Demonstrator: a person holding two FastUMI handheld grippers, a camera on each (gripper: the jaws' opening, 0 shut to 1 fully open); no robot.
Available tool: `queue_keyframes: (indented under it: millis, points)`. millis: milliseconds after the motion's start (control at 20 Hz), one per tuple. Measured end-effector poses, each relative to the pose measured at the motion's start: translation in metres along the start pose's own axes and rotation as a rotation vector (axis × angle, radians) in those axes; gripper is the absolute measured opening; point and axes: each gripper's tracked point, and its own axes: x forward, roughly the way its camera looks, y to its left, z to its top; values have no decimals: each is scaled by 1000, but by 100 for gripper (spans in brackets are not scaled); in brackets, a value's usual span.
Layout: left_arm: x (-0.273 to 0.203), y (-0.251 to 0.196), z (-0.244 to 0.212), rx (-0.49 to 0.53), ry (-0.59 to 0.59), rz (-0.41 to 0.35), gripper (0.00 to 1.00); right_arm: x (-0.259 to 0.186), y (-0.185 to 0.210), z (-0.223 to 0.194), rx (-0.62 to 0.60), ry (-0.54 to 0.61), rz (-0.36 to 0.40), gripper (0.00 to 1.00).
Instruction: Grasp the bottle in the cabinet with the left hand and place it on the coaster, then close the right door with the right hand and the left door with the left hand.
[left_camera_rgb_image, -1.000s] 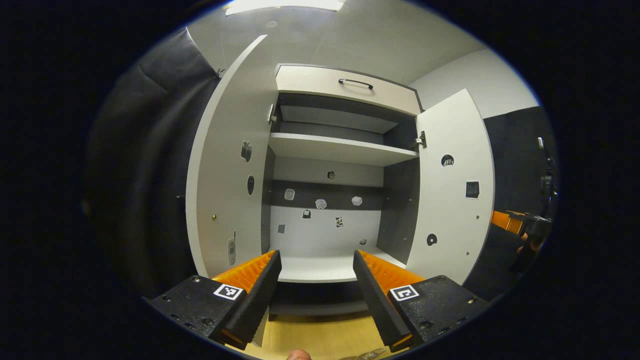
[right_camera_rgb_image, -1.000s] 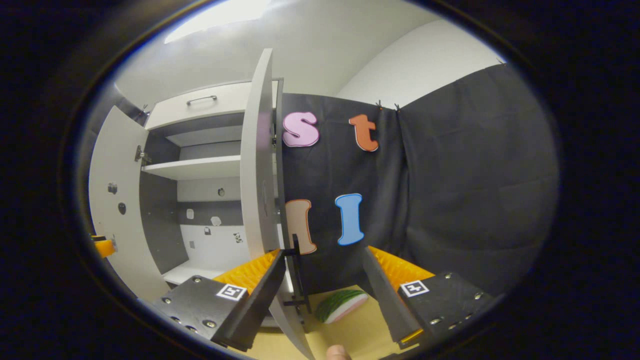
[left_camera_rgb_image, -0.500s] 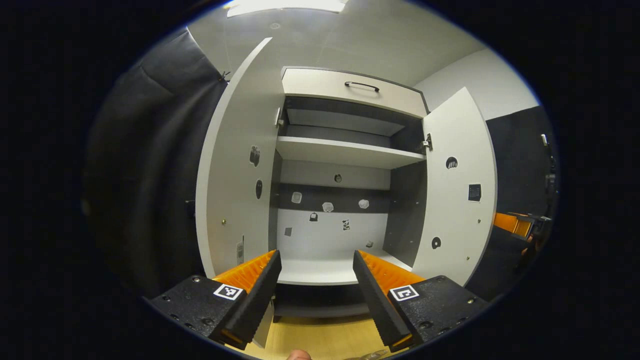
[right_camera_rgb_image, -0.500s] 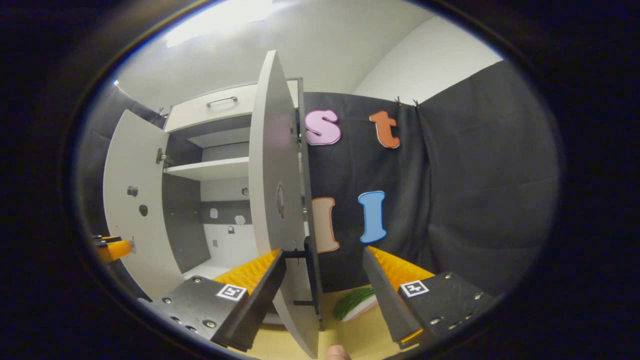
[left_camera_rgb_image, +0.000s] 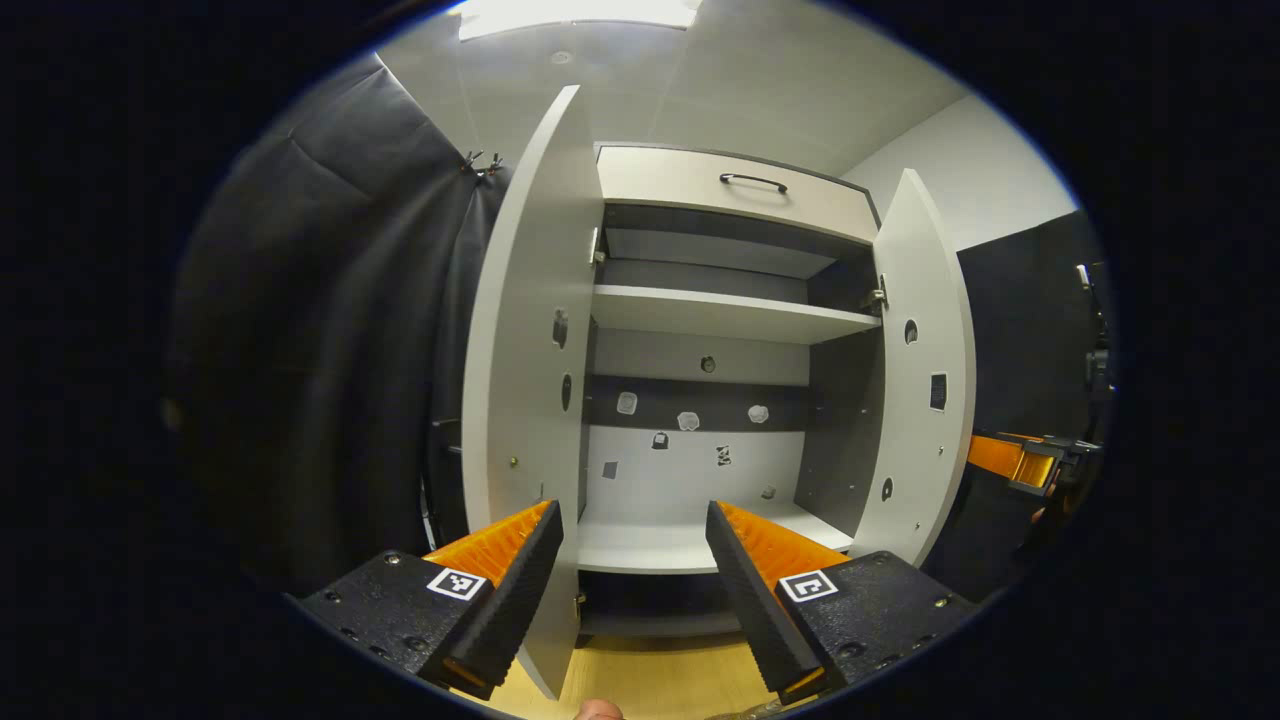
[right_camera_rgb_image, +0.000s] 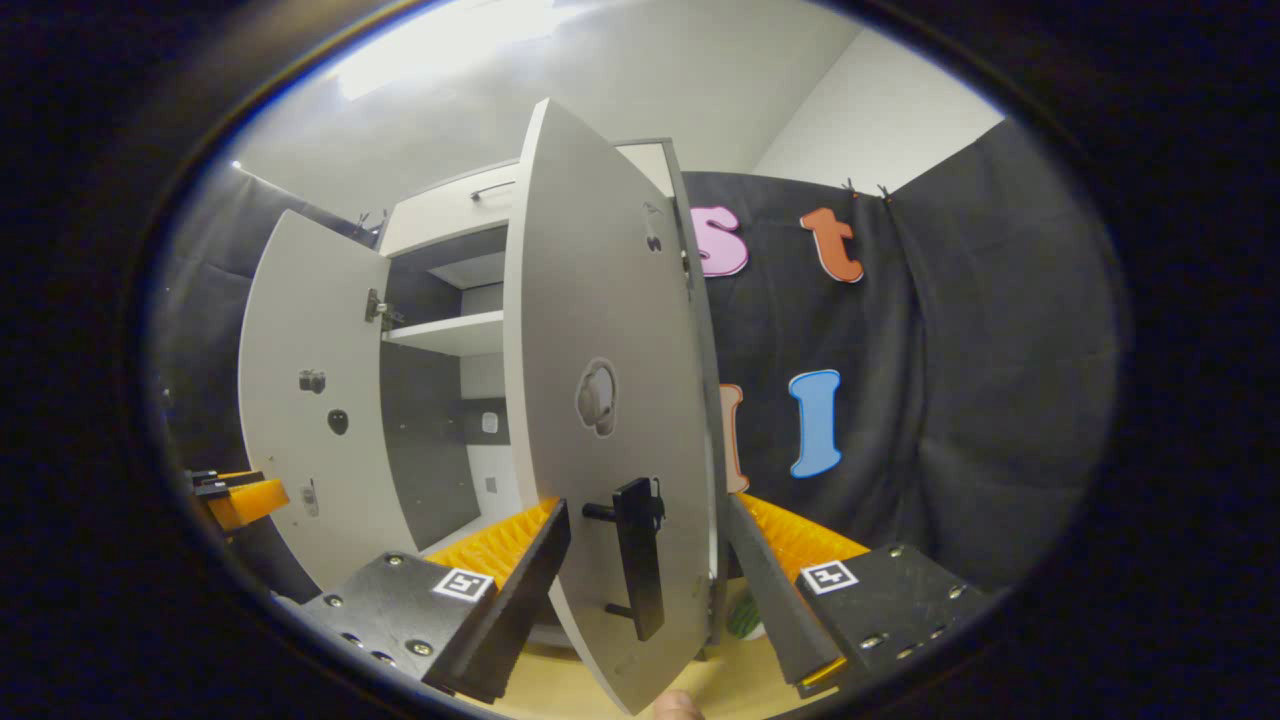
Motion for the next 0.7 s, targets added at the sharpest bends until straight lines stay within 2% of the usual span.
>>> queue_keyframes:
  millis: [150, 200, 300, 350, 400, 450, 500, 550, 600, 650, 700]
  points:
    - [-4, 12, 3, 2, -6, 23, 91, 9, 21, -7, 6, 13, 42, 92]
    - [-6, 17, 3, 5, -4, 32, 91, 13, 27, -9, 10, 18, 57, 96]
    - [-10, 26, 3, 17, -2, 51, 91, 17, 40, -13, 19, 25, 80, 96]
    - [-12, 31, 3, 22, -1, 62, 91, 19, 45, -15, 23, 30, 92, 92]
    - [-14, 37, 4, 25, 0, 71, 91, 20, 53, -16, 27, 33, 107, 92]
    - [-15, 41, 6, 25, -3, 81, 91, 22, 58, -16, 29, 35, 115, 92]
    - [-17, 46, 6, 24, -3, 89, 91, 22, 61, -16, 29, 36, 118, 96]
    - [-19, 50, 6, 23, -3, 99, 91, 21, 64, -16, 29, 35, 119, 92]
    - [-19, 55, 7, 25, -4, 109, 91, 20, 66, -16, 32, 34, 120, 96]
    - [-20, 61, 7, 26, -4, 120, 91, 19, 68, -16, 36, 35, 121, 96]
    - [-20, 68, 6, 27, -2, 133, 91, 18, 68, -16, 37, 36, 119, 92]
